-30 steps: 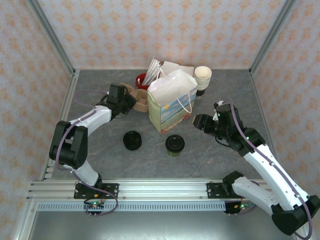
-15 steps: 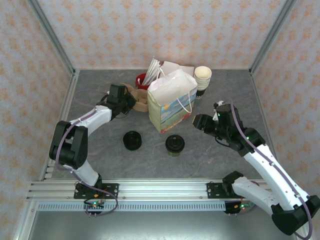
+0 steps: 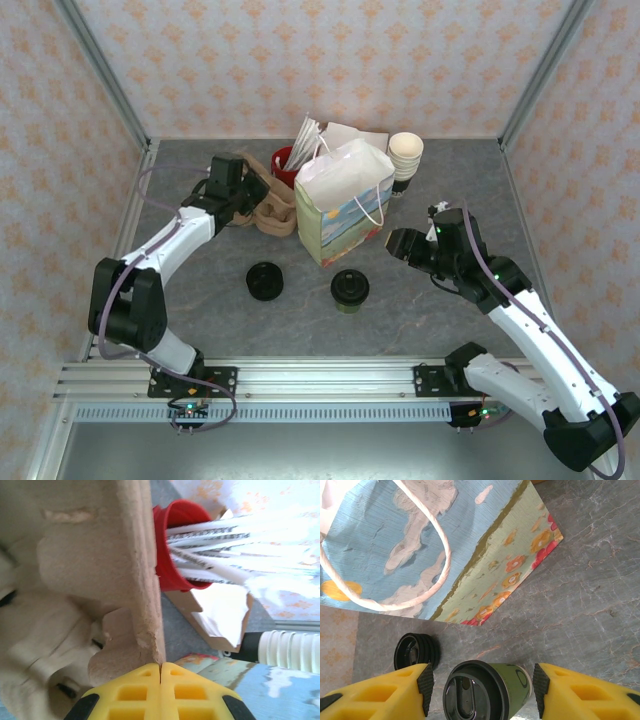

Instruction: Pack the takeout coffee

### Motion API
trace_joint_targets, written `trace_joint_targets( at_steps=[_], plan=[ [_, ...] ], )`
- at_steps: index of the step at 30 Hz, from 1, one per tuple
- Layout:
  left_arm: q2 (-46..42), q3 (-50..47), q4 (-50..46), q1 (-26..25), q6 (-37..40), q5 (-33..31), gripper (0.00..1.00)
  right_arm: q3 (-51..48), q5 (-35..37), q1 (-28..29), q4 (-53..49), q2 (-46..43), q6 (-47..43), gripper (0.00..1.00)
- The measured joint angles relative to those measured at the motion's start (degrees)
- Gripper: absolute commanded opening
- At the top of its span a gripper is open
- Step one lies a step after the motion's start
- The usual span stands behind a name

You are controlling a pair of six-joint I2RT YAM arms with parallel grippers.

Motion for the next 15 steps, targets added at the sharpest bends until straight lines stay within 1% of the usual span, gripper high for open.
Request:
trace_joint_targets(
  at_steps=[9,15],
  plan=[
    [-2.16,0.37,-2.25,0.00,1.55,-1.09,0.00,-0.11,0.00,0.00,0.00,-0.57,0.00,0.57],
    [-5.40,1.70,-7.10,0.00,3.93,-2.27,0.00,-0.11,-0.04,0.00,0.04,-1.09,-0.02,0.58]
  ],
)
